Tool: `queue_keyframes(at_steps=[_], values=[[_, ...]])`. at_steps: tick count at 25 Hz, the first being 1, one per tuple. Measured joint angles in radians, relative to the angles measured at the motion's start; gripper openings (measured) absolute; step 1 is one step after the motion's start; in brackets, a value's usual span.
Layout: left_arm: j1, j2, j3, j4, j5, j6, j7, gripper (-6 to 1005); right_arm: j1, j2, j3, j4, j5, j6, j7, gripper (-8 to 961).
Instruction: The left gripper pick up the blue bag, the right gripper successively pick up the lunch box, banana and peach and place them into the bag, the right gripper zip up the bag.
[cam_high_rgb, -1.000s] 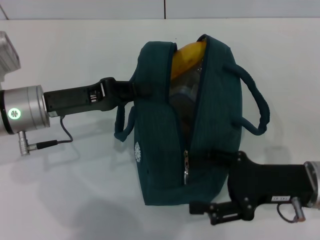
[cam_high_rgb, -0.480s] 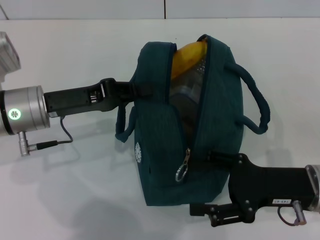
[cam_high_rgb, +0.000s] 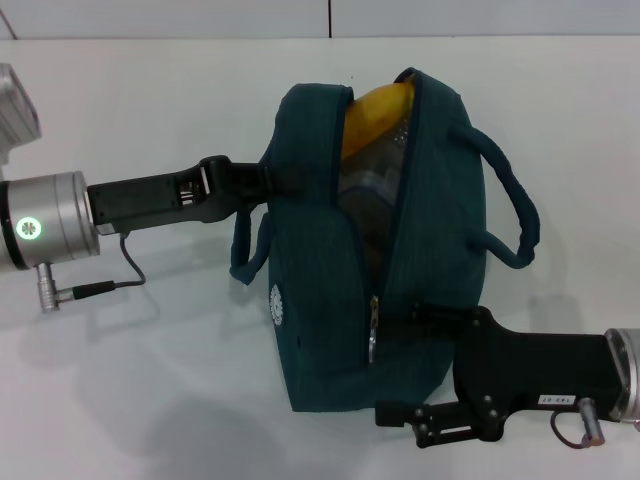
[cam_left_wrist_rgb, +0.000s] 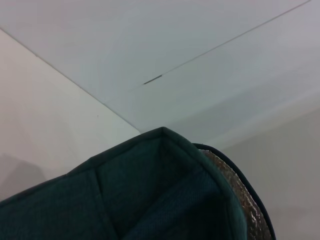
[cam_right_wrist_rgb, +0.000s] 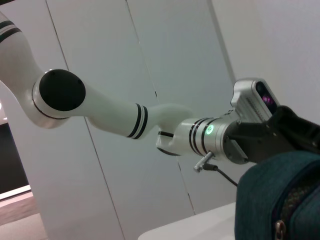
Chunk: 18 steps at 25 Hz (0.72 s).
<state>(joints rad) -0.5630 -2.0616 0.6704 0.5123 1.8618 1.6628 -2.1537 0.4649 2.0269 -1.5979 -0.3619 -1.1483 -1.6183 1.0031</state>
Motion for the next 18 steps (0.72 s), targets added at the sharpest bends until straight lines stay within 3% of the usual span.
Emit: queue_keyframes(at_steps=[18], values=[[-0.001, 0.002, 0.0, 0.0, -0.001, 0.002, 0.0, 47, 0.003, 0.001, -0.018, 0.001, 0.012, 0.004, 0.001, 859]])
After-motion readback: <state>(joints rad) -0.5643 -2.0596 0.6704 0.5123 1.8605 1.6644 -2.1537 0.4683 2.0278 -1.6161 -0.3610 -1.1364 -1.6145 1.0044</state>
